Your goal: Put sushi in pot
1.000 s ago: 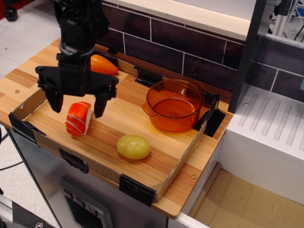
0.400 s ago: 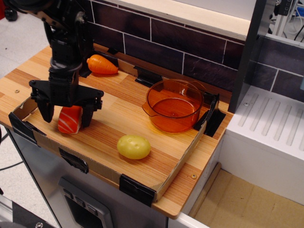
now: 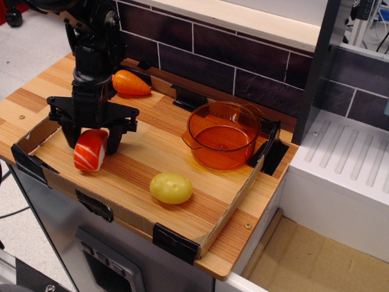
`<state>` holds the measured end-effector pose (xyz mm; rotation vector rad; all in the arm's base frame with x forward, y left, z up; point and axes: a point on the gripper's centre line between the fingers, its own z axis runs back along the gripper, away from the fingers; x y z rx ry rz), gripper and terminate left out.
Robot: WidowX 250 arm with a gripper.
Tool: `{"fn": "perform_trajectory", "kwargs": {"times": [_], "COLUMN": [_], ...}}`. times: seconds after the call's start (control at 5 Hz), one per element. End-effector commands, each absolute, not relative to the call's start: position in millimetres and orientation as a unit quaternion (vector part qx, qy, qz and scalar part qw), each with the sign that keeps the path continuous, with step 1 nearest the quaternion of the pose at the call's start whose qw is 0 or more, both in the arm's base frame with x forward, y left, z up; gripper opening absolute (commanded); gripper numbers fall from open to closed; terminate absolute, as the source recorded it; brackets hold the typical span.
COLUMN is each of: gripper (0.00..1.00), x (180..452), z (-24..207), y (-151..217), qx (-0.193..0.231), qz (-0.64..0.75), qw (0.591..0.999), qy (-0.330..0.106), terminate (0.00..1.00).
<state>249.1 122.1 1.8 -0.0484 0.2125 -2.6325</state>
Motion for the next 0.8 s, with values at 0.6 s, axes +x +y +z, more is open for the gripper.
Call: {"fn": "perform_trajectory", "kwargs": {"times": [0.6], "gripper": [0.0], "x": [303], "z": [94], "y": [45], "qx": [-0.007], "qz": [-0.941], "qw": [0.339], "qy": [0.014], "terminate": [0.0]}}
